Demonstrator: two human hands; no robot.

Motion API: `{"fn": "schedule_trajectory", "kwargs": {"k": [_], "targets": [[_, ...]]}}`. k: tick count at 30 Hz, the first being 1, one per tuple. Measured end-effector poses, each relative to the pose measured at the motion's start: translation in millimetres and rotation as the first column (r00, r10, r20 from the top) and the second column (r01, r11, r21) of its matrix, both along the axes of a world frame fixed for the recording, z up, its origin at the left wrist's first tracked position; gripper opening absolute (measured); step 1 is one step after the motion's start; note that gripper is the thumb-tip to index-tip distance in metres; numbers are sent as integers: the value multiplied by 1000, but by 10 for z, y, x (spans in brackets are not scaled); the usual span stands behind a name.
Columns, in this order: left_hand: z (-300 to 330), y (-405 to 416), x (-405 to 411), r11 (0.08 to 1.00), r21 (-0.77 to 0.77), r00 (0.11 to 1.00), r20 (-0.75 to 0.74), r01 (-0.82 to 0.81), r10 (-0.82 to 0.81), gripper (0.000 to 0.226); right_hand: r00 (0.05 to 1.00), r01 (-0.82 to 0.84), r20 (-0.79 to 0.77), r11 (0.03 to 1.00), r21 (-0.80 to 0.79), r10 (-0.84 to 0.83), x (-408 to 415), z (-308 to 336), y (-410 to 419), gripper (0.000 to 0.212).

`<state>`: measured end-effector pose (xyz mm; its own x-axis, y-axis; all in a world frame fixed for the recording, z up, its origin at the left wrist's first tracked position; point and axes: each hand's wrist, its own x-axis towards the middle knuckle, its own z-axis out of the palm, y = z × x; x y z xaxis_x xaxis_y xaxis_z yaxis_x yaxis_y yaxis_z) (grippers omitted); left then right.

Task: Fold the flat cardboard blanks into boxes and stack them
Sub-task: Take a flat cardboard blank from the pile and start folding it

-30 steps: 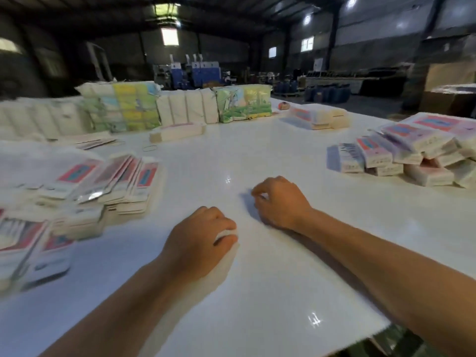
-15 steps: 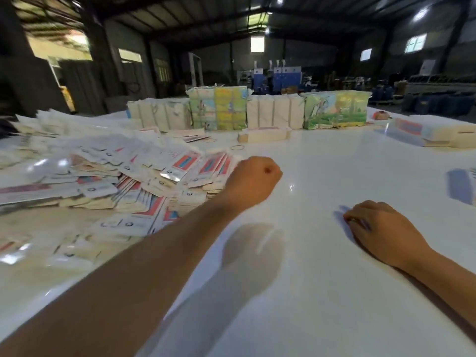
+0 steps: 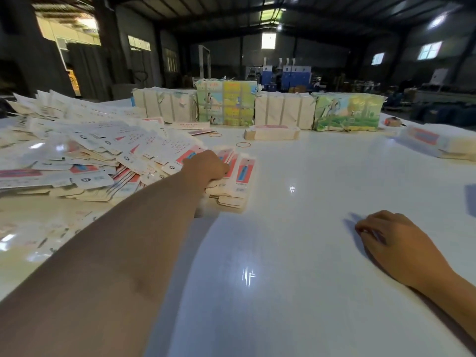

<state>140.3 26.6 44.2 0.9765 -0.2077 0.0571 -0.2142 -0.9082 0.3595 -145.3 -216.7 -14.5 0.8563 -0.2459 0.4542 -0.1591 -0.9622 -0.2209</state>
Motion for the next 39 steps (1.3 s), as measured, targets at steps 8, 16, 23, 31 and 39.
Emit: {"fn": "schedule_trajectory", "kwargs": {"k": [8,16,23,31,39], "targets": [[274,52,-156,992,128,995,99,-1,-12,27,1000,-11,7,999,30,11,-9,-7,16,18],[586,-259,-1201,954,169,833,467,246,-298,23,997,33,-74,999,42,-29,-42,56,54,21],[-255,-295,-2073,786,117,652,493,607,-576,40,996,58,-77,991,121,-49,-43,64,26,22],[-370,-254,-1993,708,210,601,400,674,-692,45,920,-270,292,118,956,-259,-90,275,-35,34],[-344,-306,-1978,720,328,470,581,612,-664,46,969,-243,246,93,966,-33,-134,310,117,18]]}}
